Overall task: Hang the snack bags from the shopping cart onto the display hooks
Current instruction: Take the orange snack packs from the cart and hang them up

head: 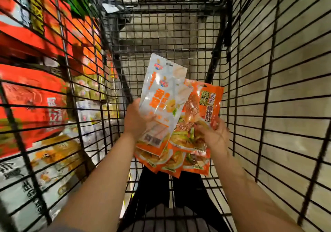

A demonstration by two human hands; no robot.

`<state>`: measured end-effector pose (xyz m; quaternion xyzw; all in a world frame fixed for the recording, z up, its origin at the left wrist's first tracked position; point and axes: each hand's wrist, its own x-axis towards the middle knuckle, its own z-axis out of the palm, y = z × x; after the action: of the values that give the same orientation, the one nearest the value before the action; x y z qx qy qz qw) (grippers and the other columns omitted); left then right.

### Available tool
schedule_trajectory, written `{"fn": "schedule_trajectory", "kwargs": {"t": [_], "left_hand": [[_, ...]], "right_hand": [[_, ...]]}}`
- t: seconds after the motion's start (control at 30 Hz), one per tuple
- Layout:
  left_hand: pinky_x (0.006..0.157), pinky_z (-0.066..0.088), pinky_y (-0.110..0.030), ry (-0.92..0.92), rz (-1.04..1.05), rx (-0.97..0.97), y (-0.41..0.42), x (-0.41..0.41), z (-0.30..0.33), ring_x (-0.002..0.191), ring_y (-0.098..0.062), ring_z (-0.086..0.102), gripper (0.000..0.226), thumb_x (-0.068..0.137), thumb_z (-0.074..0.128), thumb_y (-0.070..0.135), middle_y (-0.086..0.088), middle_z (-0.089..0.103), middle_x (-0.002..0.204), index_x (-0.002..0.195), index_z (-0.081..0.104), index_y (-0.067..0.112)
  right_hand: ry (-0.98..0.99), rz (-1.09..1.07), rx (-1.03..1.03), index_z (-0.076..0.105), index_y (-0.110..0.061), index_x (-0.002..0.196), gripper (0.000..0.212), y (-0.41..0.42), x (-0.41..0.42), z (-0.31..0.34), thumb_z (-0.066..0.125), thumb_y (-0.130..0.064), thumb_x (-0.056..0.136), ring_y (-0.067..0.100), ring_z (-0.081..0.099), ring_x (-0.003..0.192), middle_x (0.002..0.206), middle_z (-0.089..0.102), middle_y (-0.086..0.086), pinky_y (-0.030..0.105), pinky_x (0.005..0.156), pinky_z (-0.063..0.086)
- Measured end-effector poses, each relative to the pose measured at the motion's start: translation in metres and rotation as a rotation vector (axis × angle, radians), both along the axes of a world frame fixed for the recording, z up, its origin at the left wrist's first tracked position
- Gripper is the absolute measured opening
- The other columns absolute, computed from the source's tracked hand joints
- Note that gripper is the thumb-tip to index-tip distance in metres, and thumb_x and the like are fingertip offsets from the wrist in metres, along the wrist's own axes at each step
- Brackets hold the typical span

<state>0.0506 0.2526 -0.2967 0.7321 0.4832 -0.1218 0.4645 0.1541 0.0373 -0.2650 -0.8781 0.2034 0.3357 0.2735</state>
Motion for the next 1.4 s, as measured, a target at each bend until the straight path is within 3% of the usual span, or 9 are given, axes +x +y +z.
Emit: {"fn": "schedule_trajectory", "kwargs": {"t": [0.17,0.33,0.57,0.7,0.8,0.9,1.03,1.13,1.4], "left_hand": [[0.088,0.051,-0.039,-0.012,0.047,-0.103,0.003,0.005,0.015,0.097,-0.021,0.064,0.055,0.068,0.078,0.035,0.003,0.067,0.105,0.116,0.057,0.019],[0.064,0.045,-0.017,-0.067,0.14,-0.093,-0.003,0.008,0.048,0.081,-0.011,0.061,0.029,0.08,0.075,0.024,0.014,0.063,0.088,0.102,0.056,0.025],[0.071,0.049,-0.036,0.111,-0.151,0.461,-0.028,0.03,0.09,0.089,-0.032,0.066,0.033,0.087,0.064,0.034,-0.007,0.071,0.097,0.12,0.06,0.03],[0.077,0.052,-0.037,-0.005,-0.399,0.275,-0.068,0.041,0.085,0.097,-0.025,0.065,0.031,0.087,0.058,0.041,0.0,0.07,0.105,0.116,0.063,0.031],[0.088,0.048,-0.039,-0.106,-0.567,0.212,-0.092,0.034,0.075,0.108,-0.031,0.06,0.044,0.083,0.056,0.034,-0.009,0.066,0.116,0.126,0.058,0.022],[0.103,0.035,-0.027,-0.315,-0.613,0.051,-0.099,0.019,0.069,0.114,-0.022,0.047,0.057,0.081,0.057,0.035,-0.015,0.062,0.121,0.123,0.058,-0.004],[0.094,0.047,-0.028,-0.23,-0.462,-0.221,-0.087,-0.003,0.053,0.102,-0.02,0.061,0.063,0.079,0.058,0.051,-0.005,0.065,0.115,0.125,0.059,0.009],[0.099,0.035,-0.017,-0.183,-0.365,-0.01,-0.07,0.0,0.039,0.11,-0.018,0.055,0.046,0.088,0.061,0.045,0.001,0.061,0.116,0.12,0.062,0.012],[0.12,-0.005,-0.043,0.114,-0.771,0.201,-0.068,0.004,0.018,0.147,-0.015,-0.014,0.087,0.077,0.017,0.084,0.009,-0.021,0.154,0.15,-0.002,0.041]], "right_hand": [[-0.081,0.046,0.009,0.047,-0.009,0.137,0.078,0.009,-0.007,0.005,0.077,-0.038,0.071,0.034,0.049,0.12,0.129,0.055,0.015,0.044,0.101,0.041],[-0.057,0.01,0.042,0.04,-0.011,0.142,0.067,0.014,-0.016,0.013,0.071,-0.027,0.084,0.033,0.038,0.129,0.137,0.042,0.018,0.035,0.107,0.031],[-0.005,0.024,0.271,0.05,-0.02,0.137,0.058,0.05,-0.016,0.035,0.058,-0.051,0.088,0.024,0.056,0.119,0.126,0.062,0.006,0.02,0.095,0.038],[-0.006,-0.077,0.323,0.053,-0.018,0.134,0.057,0.056,-0.006,0.036,0.052,-0.055,0.09,0.021,0.053,0.123,0.13,0.061,0.002,0.006,0.081,0.028],[-0.047,-0.071,0.296,0.051,-0.015,0.133,0.093,0.048,-0.005,0.035,0.054,-0.079,0.065,0.027,0.055,0.121,0.128,0.062,0.009,0.034,0.104,0.041],[-0.021,-0.034,0.275,0.043,-0.01,0.138,0.087,0.033,-0.003,0.025,0.066,-0.063,0.072,0.029,0.051,0.125,0.135,0.055,0.012,0.039,0.106,0.04],[-0.006,-0.038,0.154,0.049,-0.006,0.128,0.072,0.018,-0.001,0.01,0.073,-0.049,0.075,0.031,0.053,0.122,0.124,0.06,0.011,0.03,0.095,0.041],[-0.041,-0.054,0.127,0.052,-0.004,0.124,0.056,0.013,-0.003,-0.001,0.076,-0.03,0.079,0.031,0.058,0.112,0.116,0.063,0.011,0.031,0.086,0.042],[-0.064,-0.304,0.355,0.043,-0.016,0.133,0.067,0.017,-0.005,-0.006,0.075,-0.013,0.075,0.027,0.061,0.11,0.124,0.06,0.008,0.047,0.097,0.049]]}}
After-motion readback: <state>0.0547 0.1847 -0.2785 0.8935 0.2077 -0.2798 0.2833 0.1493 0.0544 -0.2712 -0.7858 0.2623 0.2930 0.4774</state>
